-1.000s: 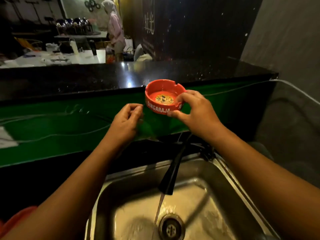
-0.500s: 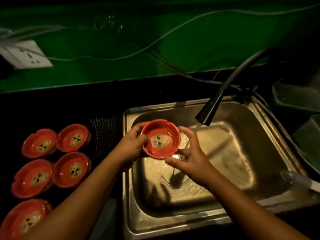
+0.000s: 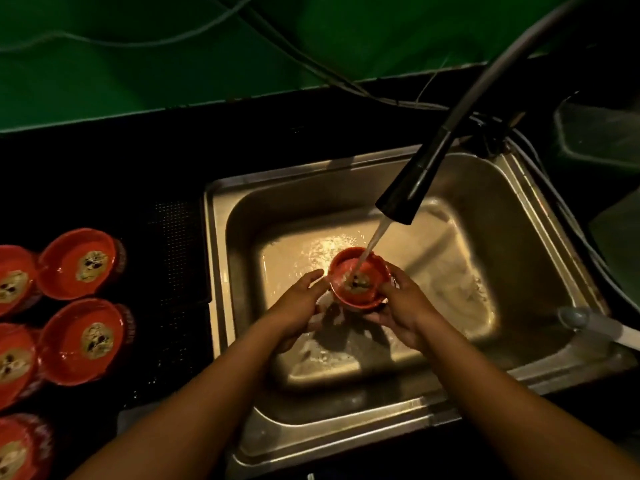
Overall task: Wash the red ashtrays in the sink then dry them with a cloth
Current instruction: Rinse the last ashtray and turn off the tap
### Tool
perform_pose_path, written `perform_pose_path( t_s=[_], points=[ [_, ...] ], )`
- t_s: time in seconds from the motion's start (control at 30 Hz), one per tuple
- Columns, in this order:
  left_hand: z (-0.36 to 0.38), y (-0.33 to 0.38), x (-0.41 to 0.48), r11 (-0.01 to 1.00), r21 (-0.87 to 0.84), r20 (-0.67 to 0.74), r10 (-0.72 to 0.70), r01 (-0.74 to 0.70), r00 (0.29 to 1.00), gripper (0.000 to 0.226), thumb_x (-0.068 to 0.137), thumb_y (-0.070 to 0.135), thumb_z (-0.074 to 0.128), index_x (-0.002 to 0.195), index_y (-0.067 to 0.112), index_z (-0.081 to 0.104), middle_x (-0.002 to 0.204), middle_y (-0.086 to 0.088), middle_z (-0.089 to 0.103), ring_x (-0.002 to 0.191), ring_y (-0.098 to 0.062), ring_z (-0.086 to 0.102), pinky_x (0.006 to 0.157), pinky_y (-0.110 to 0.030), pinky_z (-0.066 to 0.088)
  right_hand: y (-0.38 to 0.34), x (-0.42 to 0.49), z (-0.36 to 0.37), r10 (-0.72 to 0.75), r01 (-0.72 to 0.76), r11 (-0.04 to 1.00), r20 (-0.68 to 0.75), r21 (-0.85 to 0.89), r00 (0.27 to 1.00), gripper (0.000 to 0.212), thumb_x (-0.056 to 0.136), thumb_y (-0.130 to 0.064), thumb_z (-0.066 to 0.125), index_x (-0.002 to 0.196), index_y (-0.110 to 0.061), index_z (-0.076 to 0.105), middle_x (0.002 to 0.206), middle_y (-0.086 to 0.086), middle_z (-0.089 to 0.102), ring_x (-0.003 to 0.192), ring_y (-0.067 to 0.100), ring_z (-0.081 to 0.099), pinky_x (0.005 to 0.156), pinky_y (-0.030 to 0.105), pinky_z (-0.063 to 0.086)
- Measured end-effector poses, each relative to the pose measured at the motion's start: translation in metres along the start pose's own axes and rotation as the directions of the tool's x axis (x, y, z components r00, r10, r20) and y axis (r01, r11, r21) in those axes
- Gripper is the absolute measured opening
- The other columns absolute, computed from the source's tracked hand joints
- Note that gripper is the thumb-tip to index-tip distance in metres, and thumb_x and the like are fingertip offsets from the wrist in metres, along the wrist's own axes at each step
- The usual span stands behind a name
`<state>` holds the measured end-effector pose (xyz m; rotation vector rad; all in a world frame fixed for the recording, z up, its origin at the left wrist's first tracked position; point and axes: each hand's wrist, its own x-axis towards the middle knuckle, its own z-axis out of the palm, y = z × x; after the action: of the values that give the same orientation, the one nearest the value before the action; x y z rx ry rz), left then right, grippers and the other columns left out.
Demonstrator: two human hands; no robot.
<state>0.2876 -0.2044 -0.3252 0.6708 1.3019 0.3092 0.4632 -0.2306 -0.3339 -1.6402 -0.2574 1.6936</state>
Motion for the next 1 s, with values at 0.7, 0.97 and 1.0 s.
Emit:
perform_pose_path(
  t_s=[0.7,0.97,1.0],
  points=[
    [0.028,-0.005,0.024,0.980,-0.107,-0.027,0.168,-0.170,0.985,0.026,0.100,0.042,0.035,0.112,0.048,0.057,0.116,0.010,0.062,0.106,-0.017,0.062,0.084,-0.040,0.056,-0.007,0.009,-0.021,-0.227,0.258,0.923,0.135,-0.285,0.964,0.036,0.098,-0.016,0.051,0.121,-0.042,0.054,0.125,-0.002,0.057,0.108,0.019,0.060,0.074,0.036,0.059],
    [0.033,0.013,0.039,0.816,0.347,0.105,0.455,-0.461,0.884,0.041,0.079,0.072,0.047,0.095,0.036,0.060,0.115,-0.001,0.061,0.100,-0.011,0.061,0.080,-0.020,0.048,-0.005,0.015,-0.035,0.409,-0.436,0.891,0.195,0.123,0.891,0.045,0.094,-0.037,0.050,0.121,-0.001,0.053,0.079,0.016,0.068,0.055,0.016,0.064,0.044,0.019,0.051],
    [0.031,0.015,0.042,0.797,0.381,0.091,0.471,-0.468,0.877,0.051,0.080,0.072,0.047,0.089,0.023,0.061,0.094,-0.001,0.065,0.084,-0.010,0.063,0.069,-0.018,0.047,-0.007,0.015,-0.036,0.451,-0.475,0.875,0.201,0.093,0.870,0.049,0.095,-0.044,0.047,0.118,-0.001,0.055,0.068,0.013,0.065,0.046,0.013,0.060,0.040,0.018,0.048]
  ],
)
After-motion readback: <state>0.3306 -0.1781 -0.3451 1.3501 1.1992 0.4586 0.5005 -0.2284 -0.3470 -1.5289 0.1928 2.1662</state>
